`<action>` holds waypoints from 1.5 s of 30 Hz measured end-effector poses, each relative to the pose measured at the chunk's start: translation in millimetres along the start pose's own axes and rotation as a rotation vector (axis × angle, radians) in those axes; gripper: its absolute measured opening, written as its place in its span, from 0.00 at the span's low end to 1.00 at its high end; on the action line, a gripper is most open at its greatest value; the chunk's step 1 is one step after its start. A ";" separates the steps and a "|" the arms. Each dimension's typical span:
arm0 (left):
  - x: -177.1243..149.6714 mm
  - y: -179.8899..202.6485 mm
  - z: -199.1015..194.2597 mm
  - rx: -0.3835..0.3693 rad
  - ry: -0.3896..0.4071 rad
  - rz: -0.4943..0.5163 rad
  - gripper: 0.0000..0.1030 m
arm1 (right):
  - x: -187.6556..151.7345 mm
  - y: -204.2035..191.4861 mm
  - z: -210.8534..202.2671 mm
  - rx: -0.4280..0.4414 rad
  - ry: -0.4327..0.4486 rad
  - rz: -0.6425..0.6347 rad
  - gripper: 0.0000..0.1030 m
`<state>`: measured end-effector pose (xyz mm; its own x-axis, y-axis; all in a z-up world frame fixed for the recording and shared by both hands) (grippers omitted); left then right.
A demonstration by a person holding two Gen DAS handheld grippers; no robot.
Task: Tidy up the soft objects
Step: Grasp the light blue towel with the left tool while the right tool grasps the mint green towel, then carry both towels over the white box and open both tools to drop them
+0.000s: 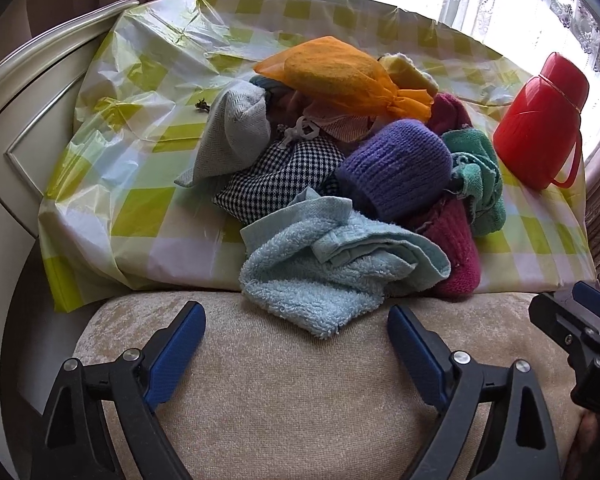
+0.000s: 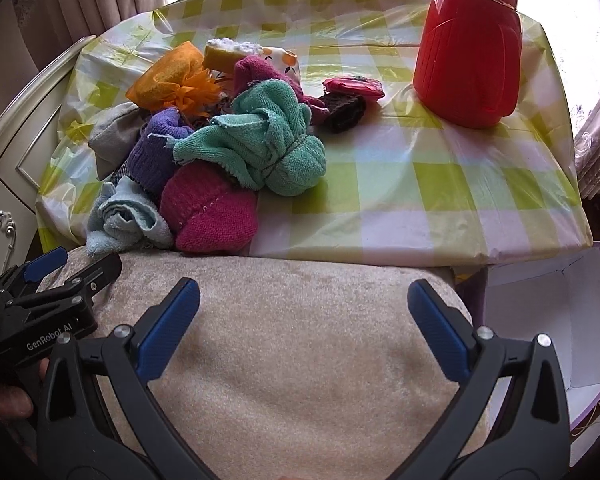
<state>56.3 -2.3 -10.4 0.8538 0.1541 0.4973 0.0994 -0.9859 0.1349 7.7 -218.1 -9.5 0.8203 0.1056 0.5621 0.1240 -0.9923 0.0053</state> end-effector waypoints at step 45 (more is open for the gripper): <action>1.1 28.7 -29.8 -0.026 0.107 -0.001 0.26 | 45.9 48.3 34.9 0.100 0.035 0.079 0.64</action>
<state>44.9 -28.4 19.5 0.7943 0.1626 0.5854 0.0858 -0.9839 0.1568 70.8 -258.9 -12.3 0.8100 0.0236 0.5860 0.1165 -0.9857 -0.1214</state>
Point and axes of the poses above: each gripper's, at about its wrist camera, not at the fingertips, and z roughly the way its jaws point, y to its right, x to its top, the point moved 1 cm from there along z, roughly the way its jaws point, and after that the axes turned 10 degrees about -z, right-handed, at the moved point
